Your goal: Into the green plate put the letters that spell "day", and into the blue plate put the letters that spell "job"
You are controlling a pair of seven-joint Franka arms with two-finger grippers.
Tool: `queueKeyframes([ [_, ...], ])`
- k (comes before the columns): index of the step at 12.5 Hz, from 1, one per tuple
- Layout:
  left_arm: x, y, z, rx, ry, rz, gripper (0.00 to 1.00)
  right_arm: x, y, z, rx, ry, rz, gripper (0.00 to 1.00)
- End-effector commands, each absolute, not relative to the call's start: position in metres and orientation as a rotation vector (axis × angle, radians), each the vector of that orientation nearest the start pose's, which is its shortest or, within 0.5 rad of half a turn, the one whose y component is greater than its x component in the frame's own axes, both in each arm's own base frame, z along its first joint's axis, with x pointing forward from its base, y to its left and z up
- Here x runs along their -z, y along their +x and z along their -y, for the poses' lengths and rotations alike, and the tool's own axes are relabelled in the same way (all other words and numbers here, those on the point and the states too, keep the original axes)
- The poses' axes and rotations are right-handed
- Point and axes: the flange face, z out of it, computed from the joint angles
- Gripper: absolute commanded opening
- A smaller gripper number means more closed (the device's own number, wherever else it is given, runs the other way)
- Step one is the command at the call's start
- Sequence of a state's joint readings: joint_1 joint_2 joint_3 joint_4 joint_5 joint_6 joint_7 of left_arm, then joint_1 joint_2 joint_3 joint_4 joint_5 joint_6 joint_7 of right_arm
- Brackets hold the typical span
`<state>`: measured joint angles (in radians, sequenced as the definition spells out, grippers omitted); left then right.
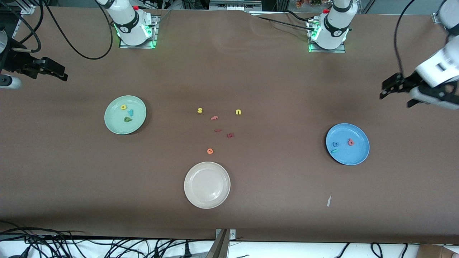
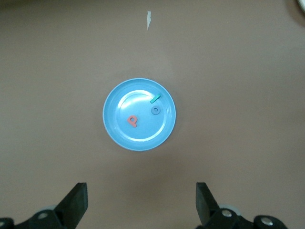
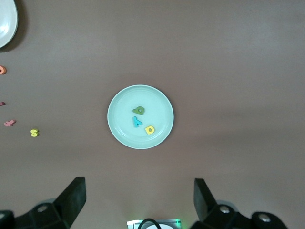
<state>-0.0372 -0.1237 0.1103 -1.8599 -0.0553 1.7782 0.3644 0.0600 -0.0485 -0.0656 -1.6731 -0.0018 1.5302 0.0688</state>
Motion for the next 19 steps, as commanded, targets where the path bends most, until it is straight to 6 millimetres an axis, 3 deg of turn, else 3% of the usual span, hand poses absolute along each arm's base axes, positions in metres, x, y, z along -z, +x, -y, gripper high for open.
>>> queueKeyframes([
  [1,-0.633,0.527,-0.014,0.009,-3.105,-0.376,1.00,-0.602,0.528,0.004,-0.138,-3.137,-0.105,1.00],
  [3,-0.656,0.520,0.006,-0.066,-3.122,-0.219,1.00,-0.602,0.528,0.003,-0.138,-3.137,-0.103,1.00],
  [4,-0.661,0.523,0.026,-0.102,-3.122,-0.096,1.00,-0.602,0.528,0.002,-0.138,-3.138,-0.101,1.00],
  [6,-0.671,0.535,0.038,-0.112,-3.128,0.032,1.00,-0.602,0.528,0.002,-0.138,-3.138,-0.101,1.00],
  [7,-0.669,0.537,0.041,-0.115,-3.123,0.027,1.00,-0.602,0.528,0.002,-0.138,-3.138,-0.101,1.00],
  [9,-0.643,0.556,0.046,-0.163,-3.106,0.021,1.00,-0.602,0.528,0.002,-0.138,-3.138,-0.101,1.00],
  [12,-0.643,0.562,0.056,-0.115,-3.091,-0.001,1.00,-0.602,0.528,0.001,-0.138,-3.138,-0.098,1.00],
  [14,-0.624,0.570,0.058,-0.113,-3.095,-0.007,1.00,-0.602,0.528,-0.001,-0.138,-3.138,-0.094,1.00],
  [16,-0.620,0.559,0.055,-0.111,-3.104,-0.012,1.00,-0.602,0.528,-0.001,-0.140,-3.138,-0.093,1.00],
  [18,-0.612,0.535,0.052,-0.157,-3.136,-0.017,1.00,-0.602,0.528,-0.001,-0.140,-3.138,-0.093,1.00],
  [19,-0.610,0.535,0.048,-0.165,-3.139,-0.010,1.00,-0.602,0.528,-0.001,-0.140,-3.138,-0.093,1.00],
])
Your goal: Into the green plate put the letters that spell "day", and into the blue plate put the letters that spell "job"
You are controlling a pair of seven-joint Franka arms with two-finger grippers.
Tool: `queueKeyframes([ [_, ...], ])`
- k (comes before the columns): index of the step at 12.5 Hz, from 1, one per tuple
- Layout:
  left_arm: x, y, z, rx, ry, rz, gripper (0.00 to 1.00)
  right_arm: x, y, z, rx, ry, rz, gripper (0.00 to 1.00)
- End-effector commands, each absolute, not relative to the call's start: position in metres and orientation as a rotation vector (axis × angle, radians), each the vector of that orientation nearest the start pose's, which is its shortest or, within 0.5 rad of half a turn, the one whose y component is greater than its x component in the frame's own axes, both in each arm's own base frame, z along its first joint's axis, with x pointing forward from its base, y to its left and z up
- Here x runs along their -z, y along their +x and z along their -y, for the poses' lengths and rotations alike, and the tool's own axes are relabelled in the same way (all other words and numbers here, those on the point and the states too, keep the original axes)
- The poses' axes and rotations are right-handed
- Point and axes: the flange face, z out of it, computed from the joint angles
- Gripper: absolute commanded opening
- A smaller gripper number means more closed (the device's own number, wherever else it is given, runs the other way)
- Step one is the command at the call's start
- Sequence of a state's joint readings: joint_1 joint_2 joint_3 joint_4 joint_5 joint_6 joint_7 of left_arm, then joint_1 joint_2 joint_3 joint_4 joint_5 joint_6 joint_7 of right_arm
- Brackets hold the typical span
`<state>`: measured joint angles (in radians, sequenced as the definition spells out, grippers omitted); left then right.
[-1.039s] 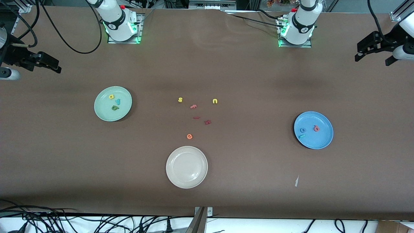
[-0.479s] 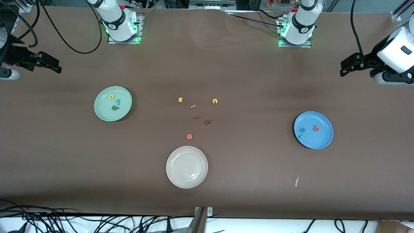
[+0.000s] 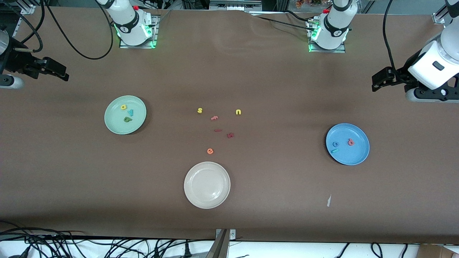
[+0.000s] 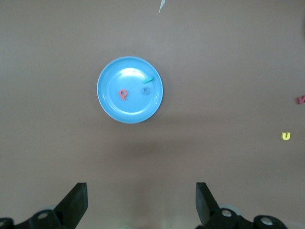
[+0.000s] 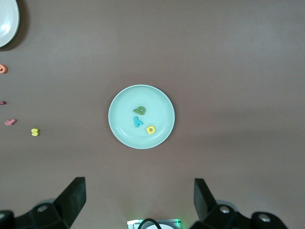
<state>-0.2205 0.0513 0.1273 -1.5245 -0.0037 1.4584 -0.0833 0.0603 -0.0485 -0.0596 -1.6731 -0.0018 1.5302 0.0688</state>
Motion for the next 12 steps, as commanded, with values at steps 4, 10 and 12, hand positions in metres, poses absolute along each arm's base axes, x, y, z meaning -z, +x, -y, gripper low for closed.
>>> queueKeyframes([
  [4,-0.619,0.550,0.058,-0.125,-3.135,-0.024,1.00,-0.602,0.528,-0.001,-0.140,-3.138,-0.093,1.00],
  [10,-0.610,0.556,0.023,-0.161,-3.133,0.064,1.00,-0.602,0.528,-0.001,-0.138,-3.138,-0.093,1.00],
  [12,-0.607,0.558,0.021,-0.170,-3.132,0.072,1.00,-0.602,0.528,-0.001,-0.138,-3.138,-0.093,1.00],
])
